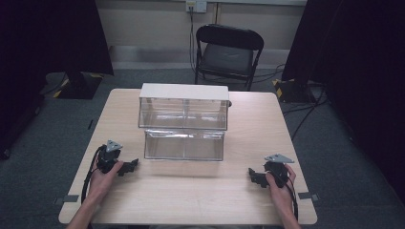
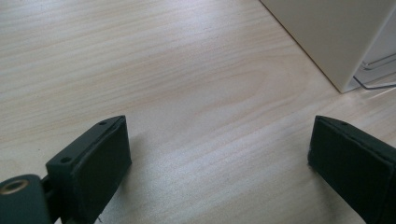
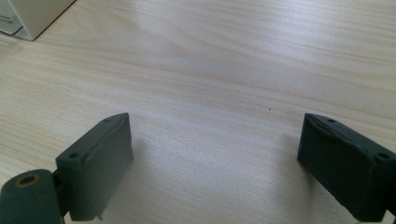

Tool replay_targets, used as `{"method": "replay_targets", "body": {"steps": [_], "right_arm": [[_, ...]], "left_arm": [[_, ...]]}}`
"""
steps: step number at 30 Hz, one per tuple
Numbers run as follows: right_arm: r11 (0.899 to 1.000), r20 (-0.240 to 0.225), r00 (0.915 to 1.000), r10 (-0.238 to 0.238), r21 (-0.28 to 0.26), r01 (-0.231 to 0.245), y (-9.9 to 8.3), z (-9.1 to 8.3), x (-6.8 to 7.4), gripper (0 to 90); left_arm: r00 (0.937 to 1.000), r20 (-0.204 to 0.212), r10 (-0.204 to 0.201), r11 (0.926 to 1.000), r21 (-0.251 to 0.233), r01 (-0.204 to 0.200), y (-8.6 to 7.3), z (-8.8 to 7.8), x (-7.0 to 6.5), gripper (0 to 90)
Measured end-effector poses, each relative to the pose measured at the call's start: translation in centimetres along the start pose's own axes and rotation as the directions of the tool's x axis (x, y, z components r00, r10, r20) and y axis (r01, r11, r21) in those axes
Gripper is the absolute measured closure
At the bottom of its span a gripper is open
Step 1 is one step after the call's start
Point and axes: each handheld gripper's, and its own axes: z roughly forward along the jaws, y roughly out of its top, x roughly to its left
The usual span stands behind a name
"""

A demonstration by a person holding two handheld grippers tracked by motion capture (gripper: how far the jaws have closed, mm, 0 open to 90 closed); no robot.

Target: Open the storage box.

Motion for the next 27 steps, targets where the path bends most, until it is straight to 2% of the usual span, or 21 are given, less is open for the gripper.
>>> {"method": "replay_targets", "body": {"steps": [8, 11, 13, 19, 27], "right_arm": [[1.000, 0.000, 1.0000, 0.000, 0.000, 0.000, 0.0, 0.0, 0.0, 9.5], [1.000, 0.000, 1.0000, 0.000, 0.000, 0.000, 0.0, 0.0, 0.0, 9.5], [1.000, 0.000, 1.0000, -0.001, 0.000, 0.001, 0.0, 0.0, 0.0, 9.5], [1.000, 0.000, 1.0000, 0.000, 0.000, 0.000, 0.0, 0.0, 0.0, 9.5], [1.000, 0.000, 1.0000, 0.000, 0.000, 0.000, 0.0, 0.0, 0.0, 9.5]], "left_arm": [[0.9999, -0.006, -0.012, 0.9999, -0.002, 0.012, -0.1, -0.1, -0.1, 5.9], [1.0000, -0.007, 0.000, 1.0000, 0.005, 0.000, 0.0, -0.3, -0.1, 9.5], [0.9999, -0.009, -0.006, 1.0000, -0.002, 0.006, 0.0, -0.5, -0.1, 15.4], [0.9986, 0.041, -0.034, 0.9991, -0.022, 0.035, 0.2, -1.2, -0.2, 15.9], [0.9925, 0.122, 0.004, 0.9984, -0.057, 0.003, 0.9, -2.6, -1.6, 16.1]]}}
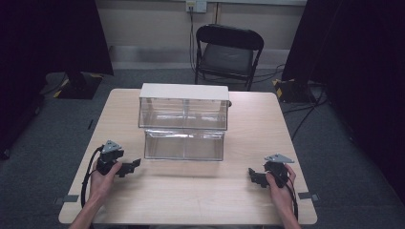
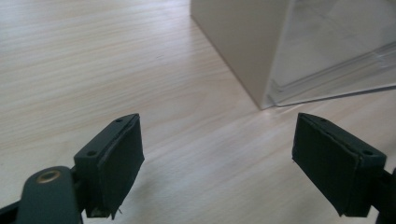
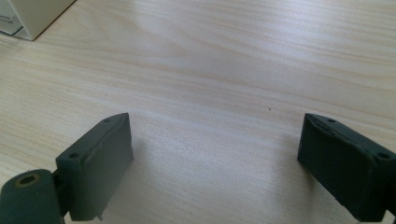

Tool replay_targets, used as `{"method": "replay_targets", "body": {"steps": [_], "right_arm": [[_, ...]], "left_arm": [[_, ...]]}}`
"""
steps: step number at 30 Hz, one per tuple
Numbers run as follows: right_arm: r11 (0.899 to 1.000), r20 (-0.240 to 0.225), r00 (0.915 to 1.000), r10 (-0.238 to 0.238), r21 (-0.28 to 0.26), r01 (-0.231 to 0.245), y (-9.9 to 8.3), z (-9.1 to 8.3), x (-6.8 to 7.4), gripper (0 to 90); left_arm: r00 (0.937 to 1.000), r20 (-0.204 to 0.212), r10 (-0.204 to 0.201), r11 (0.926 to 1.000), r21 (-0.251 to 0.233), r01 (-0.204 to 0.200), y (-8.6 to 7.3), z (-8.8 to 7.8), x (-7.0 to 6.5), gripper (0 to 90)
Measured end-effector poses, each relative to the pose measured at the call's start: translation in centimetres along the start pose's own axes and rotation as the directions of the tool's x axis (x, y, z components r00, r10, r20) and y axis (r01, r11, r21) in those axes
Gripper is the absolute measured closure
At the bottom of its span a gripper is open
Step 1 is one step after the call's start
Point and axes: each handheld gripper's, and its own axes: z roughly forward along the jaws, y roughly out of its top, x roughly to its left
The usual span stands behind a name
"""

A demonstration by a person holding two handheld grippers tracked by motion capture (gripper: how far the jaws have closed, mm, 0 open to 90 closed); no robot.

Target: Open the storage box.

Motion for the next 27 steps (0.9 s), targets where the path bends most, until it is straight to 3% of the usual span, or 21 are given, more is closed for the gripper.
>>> {"method": "replay_targets", "body": {"steps": [4, 7, 10, 15, 18, 27], "right_arm": [[1.000, 0.000, 1.0000, 0.000, 0.000, 0.000, 0.0, 0.0, 0.0, 9.5], [1.000, 0.000, 1.0000, 0.000, 0.000, 0.000, 0.0, 0.0, 0.0, 9.5], [1.000, 0.000, 1.0000, 0.000, 0.000, 0.000, 0.0, 0.0, 0.0, 9.6], [1.000, 0.000, 1.0000, 0.000, 0.000, 0.000, 0.0, 0.0, 0.0, 9.5], [1.000, 0.000, 1.0000, 0.000, 0.000, 0.000, 0.0, 0.0, 0.0, 9.5], [1.000, 0.000, 1.0000, 0.000, 0.000, 0.000, 0.0, 0.0, 0.0, 9.5]], "left_arm": [[0.9984, 0.026, 0.050, 0.9986, -0.016, -0.050, 0.3, -0.4, -0.9, 16.0], [0.9966, 0.050, 0.065, 0.9976, -0.026, -0.064, 0.5, -0.3, -1.6, 16.0], [0.9942, 0.084, 0.068, 0.9971, -0.040, -0.064, 0.6, -0.3, -2.2, 16.0], [0.9910, 0.104, 0.084, 0.9955, -0.053, -0.079, 0.8, 0.0, -3.0, 16.0], [0.9901, 0.100, 0.099, 0.9943, -0.051, -0.094, 0.9, 0.4, -3.5, 16.2], [0.9886, 0.117, 0.094, 0.9934, -0.076, -0.086, 1.6, 1.0, -4.0, 16.0]]}}
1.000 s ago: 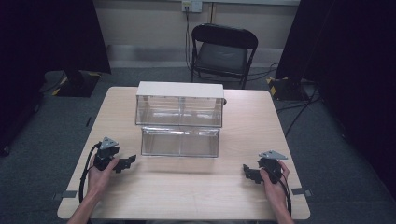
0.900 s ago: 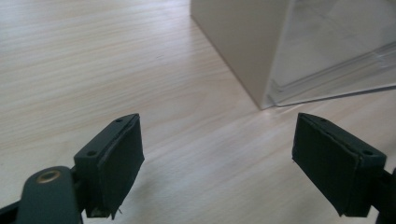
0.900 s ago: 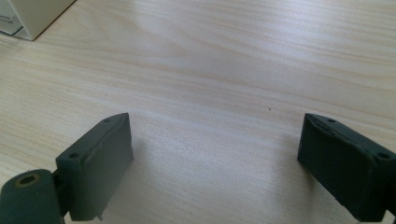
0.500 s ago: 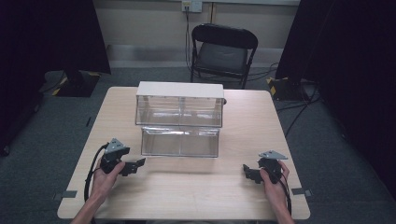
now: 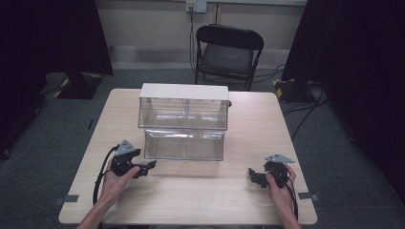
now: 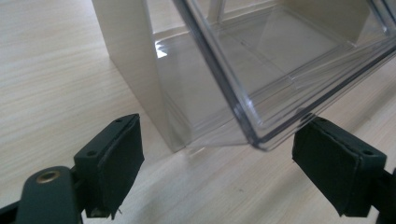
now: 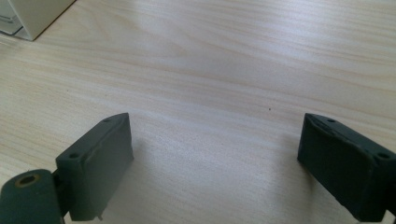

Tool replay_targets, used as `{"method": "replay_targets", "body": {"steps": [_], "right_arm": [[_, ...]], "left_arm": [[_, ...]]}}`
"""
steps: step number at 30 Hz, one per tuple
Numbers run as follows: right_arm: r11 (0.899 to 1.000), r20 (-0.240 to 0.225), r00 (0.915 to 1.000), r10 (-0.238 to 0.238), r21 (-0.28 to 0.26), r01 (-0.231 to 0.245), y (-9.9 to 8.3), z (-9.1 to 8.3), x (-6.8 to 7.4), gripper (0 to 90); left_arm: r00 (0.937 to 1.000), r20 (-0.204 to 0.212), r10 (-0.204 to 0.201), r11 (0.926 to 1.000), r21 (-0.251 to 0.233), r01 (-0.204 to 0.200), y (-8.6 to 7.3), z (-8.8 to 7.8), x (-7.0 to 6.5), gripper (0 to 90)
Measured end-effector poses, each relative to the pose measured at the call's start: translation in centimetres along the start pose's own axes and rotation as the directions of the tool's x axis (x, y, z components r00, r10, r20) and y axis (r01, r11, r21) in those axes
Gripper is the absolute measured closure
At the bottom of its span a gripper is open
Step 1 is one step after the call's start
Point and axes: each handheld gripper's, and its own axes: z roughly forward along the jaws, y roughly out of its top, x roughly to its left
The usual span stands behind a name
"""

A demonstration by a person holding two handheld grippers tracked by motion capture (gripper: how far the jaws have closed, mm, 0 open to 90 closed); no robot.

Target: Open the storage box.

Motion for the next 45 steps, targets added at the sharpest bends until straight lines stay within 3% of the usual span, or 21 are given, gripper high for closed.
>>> {"method": "replay_targets", "body": {"steps": [6, 11, 14, 30, 45], "right_arm": [[1.000, 0.000, 1.0000, 0.001, 0.002, -0.001, 0.0, 0.0, 0.0, 9.2], [1.000, 0.000, 1.0000, 0.001, 0.002, -0.001, 0.0, 0.0, 0.0, 9.2], [1.000, 0.000, 1.0000, 0.001, 0.002, -0.001, 0.0, 0.0, 0.0, 9.2], [1.000, 0.000, 1.0000, 0.001, 0.002, -0.001, 0.0, 0.0, 0.0, 9.2], [1.000, 0.000, 1.0000, 0.002, 0.003, -0.002, 0.0, 0.0, 0.0, 9.0]], "left_arm": [[0.9994, 0.004, 0.033, 0.9994, -0.013, -0.033, 0.6, -0.1, -1.1, 16.3], [0.9991, -0.002, 0.041, 0.9991, -0.011, -0.041, 0.7, 0.1, -1.0, 16.5], [0.9996, 0.004, 0.028, 0.9995, -0.014, -0.028, 0.6, 0.3, -1.0, 16.1], [0.9984, 0.031, 0.047, 0.9986, -0.025, -0.046, 0.7, 0.2, -1.1, 17.8], [0.9980, 0.057, 0.027, 0.9992, -0.031, -0.025, 0.6, -0.1, -0.9, 19.8]]}}
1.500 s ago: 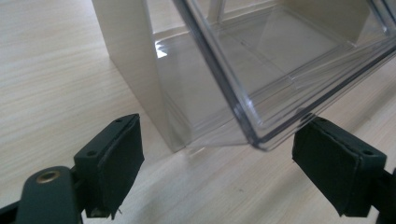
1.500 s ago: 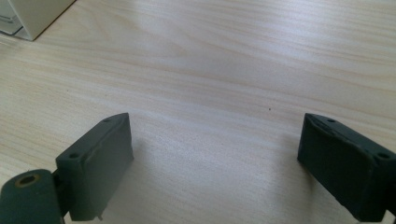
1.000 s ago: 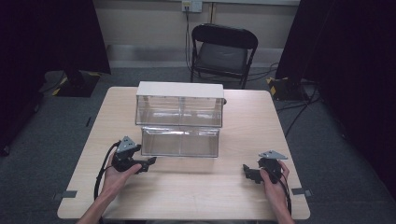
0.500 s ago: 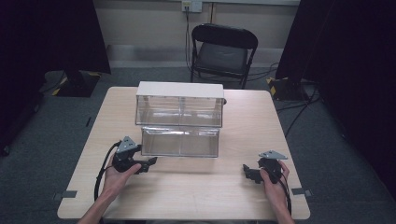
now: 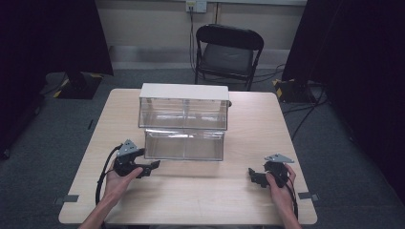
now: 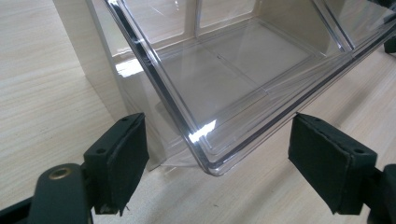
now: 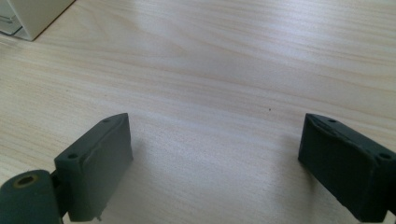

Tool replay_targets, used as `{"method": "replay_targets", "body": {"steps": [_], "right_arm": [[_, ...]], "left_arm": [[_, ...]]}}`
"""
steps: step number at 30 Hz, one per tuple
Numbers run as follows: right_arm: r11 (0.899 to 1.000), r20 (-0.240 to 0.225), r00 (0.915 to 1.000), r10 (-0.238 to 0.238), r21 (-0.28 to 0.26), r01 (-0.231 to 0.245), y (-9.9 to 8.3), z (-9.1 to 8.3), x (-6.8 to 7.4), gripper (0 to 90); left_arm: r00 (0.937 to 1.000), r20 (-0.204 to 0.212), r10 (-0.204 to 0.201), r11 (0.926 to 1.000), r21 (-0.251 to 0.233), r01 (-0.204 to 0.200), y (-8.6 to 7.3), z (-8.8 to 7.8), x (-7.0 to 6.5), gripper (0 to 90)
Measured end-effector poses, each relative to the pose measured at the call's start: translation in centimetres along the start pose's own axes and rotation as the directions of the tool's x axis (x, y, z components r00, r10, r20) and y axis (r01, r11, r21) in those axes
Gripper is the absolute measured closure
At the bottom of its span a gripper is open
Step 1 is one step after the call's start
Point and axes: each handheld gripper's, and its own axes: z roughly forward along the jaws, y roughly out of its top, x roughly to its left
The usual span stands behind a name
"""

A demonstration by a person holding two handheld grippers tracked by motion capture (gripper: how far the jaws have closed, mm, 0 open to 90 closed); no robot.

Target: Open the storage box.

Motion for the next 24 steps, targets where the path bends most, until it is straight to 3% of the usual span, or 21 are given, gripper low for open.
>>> {"method": "replay_targets", "body": {"steps": [24], "right_arm": [[1.000, 0.000, 1.0000, 0.000, 0.000, 0.000, 0.00, 0.00, 0.00, 9.1]], "left_arm": [[0.9999, 0.015, -0.004, 0.9997, -0.023, 0.004, -0.14, -0.41, 0.21, 19.9]]}}
